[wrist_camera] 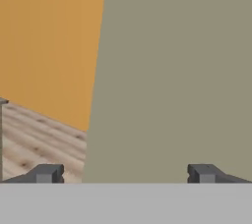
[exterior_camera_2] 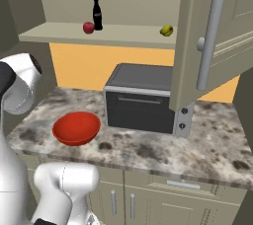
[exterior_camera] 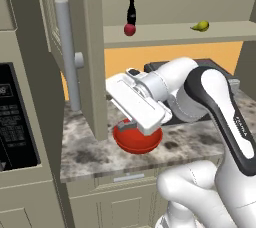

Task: Open the cabinet. Pick the apple and pear from the cabinet and place them into the bowl. Then close the cabinet.

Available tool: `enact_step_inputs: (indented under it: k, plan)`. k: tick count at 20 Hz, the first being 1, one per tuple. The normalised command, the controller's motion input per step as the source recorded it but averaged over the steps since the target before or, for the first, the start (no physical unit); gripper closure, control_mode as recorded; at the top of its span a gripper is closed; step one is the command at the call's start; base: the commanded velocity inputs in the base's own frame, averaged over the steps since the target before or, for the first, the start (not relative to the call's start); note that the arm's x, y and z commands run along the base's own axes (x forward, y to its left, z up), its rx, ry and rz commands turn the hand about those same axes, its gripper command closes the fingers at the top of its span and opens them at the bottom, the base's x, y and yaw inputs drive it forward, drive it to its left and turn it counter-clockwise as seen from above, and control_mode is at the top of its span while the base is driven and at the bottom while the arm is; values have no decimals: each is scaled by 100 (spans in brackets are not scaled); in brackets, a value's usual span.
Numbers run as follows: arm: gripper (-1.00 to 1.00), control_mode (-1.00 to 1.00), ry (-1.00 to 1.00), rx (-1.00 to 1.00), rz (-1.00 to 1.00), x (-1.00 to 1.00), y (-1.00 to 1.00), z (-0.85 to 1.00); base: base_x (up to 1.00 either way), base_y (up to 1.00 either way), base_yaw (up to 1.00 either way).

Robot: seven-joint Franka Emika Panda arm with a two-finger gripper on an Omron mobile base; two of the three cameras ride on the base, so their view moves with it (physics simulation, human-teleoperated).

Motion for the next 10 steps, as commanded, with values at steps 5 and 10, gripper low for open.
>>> enact_step_inputs:
  k: [5,10]
  plan:
    - [-100,-100,-6,0,0,-4,-36,6,0,0,0]
    - [-100,-100,-3,0,0,0,-42,1,0,0,0]
